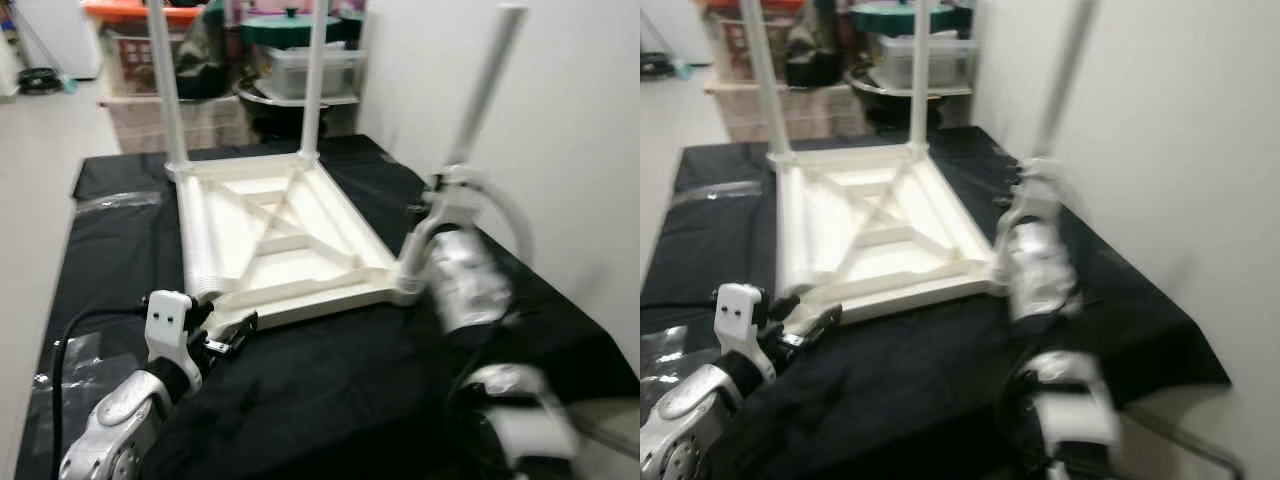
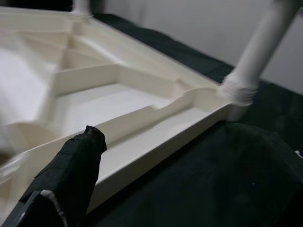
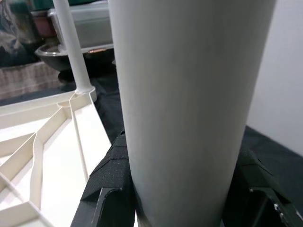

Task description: Building children table

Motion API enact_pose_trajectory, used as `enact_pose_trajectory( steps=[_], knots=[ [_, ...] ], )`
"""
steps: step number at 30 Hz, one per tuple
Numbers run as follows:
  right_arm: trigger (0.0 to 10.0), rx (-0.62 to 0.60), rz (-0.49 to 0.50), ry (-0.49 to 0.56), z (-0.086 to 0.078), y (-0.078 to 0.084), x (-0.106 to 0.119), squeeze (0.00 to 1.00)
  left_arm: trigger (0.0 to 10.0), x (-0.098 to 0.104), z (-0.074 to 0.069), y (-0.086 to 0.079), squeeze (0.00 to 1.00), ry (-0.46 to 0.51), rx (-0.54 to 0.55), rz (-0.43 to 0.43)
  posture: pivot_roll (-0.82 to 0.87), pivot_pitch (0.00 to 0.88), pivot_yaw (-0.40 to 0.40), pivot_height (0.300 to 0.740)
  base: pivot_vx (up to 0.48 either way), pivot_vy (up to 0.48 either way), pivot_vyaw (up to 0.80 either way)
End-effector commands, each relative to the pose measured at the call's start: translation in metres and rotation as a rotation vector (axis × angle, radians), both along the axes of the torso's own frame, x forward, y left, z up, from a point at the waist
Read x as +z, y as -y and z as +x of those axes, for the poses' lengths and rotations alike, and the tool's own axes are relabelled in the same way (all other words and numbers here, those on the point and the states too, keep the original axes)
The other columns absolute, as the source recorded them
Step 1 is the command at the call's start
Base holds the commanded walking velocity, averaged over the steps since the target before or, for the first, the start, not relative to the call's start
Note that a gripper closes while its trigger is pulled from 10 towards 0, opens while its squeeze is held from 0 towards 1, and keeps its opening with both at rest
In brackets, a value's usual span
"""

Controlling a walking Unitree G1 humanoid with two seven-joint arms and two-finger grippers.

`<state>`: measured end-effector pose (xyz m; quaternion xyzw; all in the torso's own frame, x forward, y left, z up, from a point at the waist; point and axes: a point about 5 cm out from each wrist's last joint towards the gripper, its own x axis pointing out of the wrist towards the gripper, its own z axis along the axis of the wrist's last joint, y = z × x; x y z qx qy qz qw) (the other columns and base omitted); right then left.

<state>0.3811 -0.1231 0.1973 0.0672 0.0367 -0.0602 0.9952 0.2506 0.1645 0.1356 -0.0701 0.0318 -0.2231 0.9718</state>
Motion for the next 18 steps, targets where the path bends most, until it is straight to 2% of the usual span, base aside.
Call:
enact_pose_trajectory(
  steps=[1,3,4,5,6,9,10,11,12,13,14,15,16,17,18],
  knots=[
    [0.0,0.02,0.025,-0.151,-0.005,-0.009,-0.029,0.0,10.0,-0.003,0.0,-0.001,0.0,-0.02,0.001,0.006,0.1,0.0,-0.091,0.74,0.0,0.0,0.0],
    [0.0,0.039,0.031,-0.17,-0.005,-0.014,-0.029,0.0,10.0,-0.003,0.001,-0.001,0.0,-0.019,0.002,0.006,0.1,0.0,-0.091,0.74,0.0,0.0,0.0],
    [10.0,0.057,0.06,-0.179,-0.004,-0.018,-0.028,0.0,10.0,-0.003,0.001,-0.002,0.0,-0.018,0.005,0.005,0.09,0.0,-0.097,0.74,0.0,0.0,0.0],
    [10.0,0.057,0.06,-0.179,-0.004,-0.018,-0.028,0.0,10.0,-0.003,0.001,-0.002,0.0,-0.018,0.005,0.005,0.09,0.0,-0.097,0.74,0.0,0.0,0.0],
    [10.0,0.047,0.081,-0.14,-0.003,-0.012,-0.021,1.0,10.0,-0.004,0.0,0.0,0.0,-0.02,0.006,0.002,0.09,0.0,-0.097,0.74,0.0,0.0,0.0],
    [10.0,0.034,0.083,-0.119,-0.003,-0.008,-0.016,1.0,10.0,-0.004,0.0,0.0,0.0,-0.021,0.006,0.0,0.09,0.0,-0.097,0.74,0.0,0.0,0.0],
    [10.0,0.058,0.078,-0.081,-0.003,0.003,-0.003,1.0,10.0,-0.006,-0.002,0.002,0.0,-0.027,0.002,-0.003,0.09,0.0,-0.091,0.74,0.0,0.0,0.0],
    [10.0,0.058,0.078,-0.081,-0.003,0.003,-0.003,1.0,10.0,-0.006,-0.002,0.002,0.0,-0.027,0.002,-0.003,0.09,0.0,-0.091,0.74,0.0,0.0,0.0],
    [10.0,0.094,0.06,-0.057,-0.004,0.009,0.005,0.56,10.0,-0.006,-0.002,0.002,0.0,-0.027,0.0,-0.003,0.09,0.0,-0.091,0.74,0.0,0.0,0.0],
    [10.0,0.094,0.06,-0.057,-0.004,0.009,0.005,0.56,10.0,-0.006,-0.002,0.002,0.0,-0.027,0.0,-0.003,0.09,0.0,-0.091,0.74,0.0,0.0,0.0],
    [10.0,0.155,0.05,-0.025,-0.004,0.014,0.013,0.0,10.0,-0.005,-0.002,0.002,0.0,-0.027,-0.002,-0.003,0.09,0.0,-0.088,0.74,0.0,0.0,0.0],
    [10.0,0.23,0.067,0.007,-0.006,0.017,0.02,0.0,10.0,-0.005,-0.001,0.001,0.0,-0.026,-0.003,-0.003,0.09,0.0,-0.088,0.74,0.0,0.0,0.0],
    [10.0,0.23,0.067,0.007,-0.006,0.017,0.02,0.0,10.0,-0.005,-0.001,0.001,0.0,-0.026,-0.003,-0.003,0.09,0.0,-0.088,0.74,0.0,0.0,0.0],
    [10.0,0.378,0.042,0.064,-0.009,0.021,0.028,0.0,10.0,-0.004,0.0,0.0,0.0,-0.024,-0.004,0.001,0.09,0.0,-0.086,0.74,0.0,0.0,0.0],
    [10.0,0.378,0.042,0.064,-0.009,0.021,0.028,0.0,10.0,-0.004,0.0,0.0,0.0,-0.024,-0.004,0.001,0.09,0.0,-0.086,0.74,0.0,0.0,0.0]
  ],
)
